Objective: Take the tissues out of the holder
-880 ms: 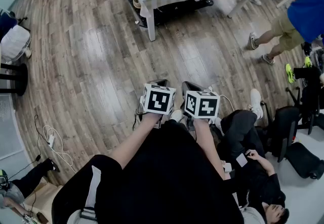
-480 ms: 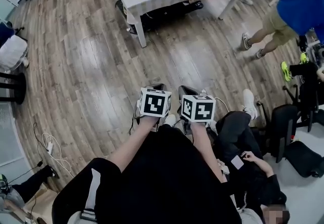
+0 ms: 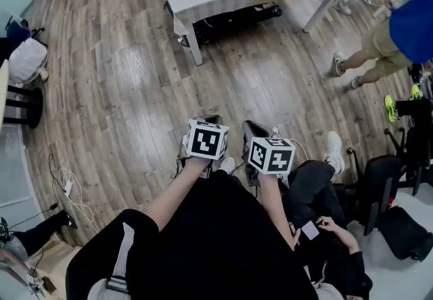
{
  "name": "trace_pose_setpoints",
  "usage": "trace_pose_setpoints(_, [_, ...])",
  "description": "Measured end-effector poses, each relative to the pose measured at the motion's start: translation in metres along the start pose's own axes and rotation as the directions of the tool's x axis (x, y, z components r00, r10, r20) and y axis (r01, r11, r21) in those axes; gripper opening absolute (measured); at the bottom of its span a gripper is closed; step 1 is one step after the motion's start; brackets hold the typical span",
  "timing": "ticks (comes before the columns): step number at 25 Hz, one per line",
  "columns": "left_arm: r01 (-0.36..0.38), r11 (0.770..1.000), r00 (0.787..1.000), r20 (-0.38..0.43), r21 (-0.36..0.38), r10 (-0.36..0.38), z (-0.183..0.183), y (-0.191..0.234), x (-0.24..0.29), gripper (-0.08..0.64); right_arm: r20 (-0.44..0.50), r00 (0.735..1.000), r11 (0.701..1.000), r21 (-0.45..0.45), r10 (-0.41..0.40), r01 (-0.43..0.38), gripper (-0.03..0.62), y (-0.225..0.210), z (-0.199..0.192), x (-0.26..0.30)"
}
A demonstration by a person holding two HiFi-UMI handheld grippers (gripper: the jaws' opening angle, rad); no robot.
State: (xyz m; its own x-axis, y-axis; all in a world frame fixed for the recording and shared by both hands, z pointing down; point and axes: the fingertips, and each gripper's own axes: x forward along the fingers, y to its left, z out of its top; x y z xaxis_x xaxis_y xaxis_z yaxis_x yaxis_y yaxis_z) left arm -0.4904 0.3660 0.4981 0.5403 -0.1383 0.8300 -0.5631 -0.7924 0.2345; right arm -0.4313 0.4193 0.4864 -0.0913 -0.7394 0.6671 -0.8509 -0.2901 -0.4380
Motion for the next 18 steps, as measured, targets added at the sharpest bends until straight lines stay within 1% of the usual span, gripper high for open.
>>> trace_pose_setpoints(2, [0.008,1.0,1.0,-0.007,-0.002,-0.008,0.007,0.003,0.007,0.0,0.001,1.0,1.0,-0.002,0.002,-0.002,0.018,-0.003,0.006,0.007])
trace_pose_setpoints(5, [0.024,1.0,1.0,-0.009,0.005,-0.024,0.028,0.008,0.024,0.0,0.003,1.0,1.0,-0.017,-0.001,0.001,0.018,-0.011,0.023,0.019])
trace_pose_setpoints(10, [0.044,0.998,0.999,-0.005,0.046,-0.044,0.078,0.011,0.053,0.0,0.043,0.998,0.998,-0.029,-0.045,0.047,0.017,-0.035,0.074,0.036])
trace_pose_setpoints(14, [0.065,0.996,0.998,-0.007,0.064,-0.065,0.114,0.015,0.068,0.0,0.055,0.996,0.997,-0.038,-0.068,0.07,0.017,-0.047,0.111,0.052])
trace_pose_setpoints(16, [0.072,0.995,0.997,-0.005,0.069,-0.072,0.129,0.018,0.073,0.0,0.055,0.996,0.997,-0.036,-0.067,0.069,0.017,-0.048,0.125,0.061])
trace_pose_setpoints(18, [0.08,0.995,0.997,-0.002,0.066,-0.08,0.141,0.023,0.077,0.0,0.044,0.998,0.998,-0.034,-0.045,0.047,0.017,-0.046,0.136,0.07])
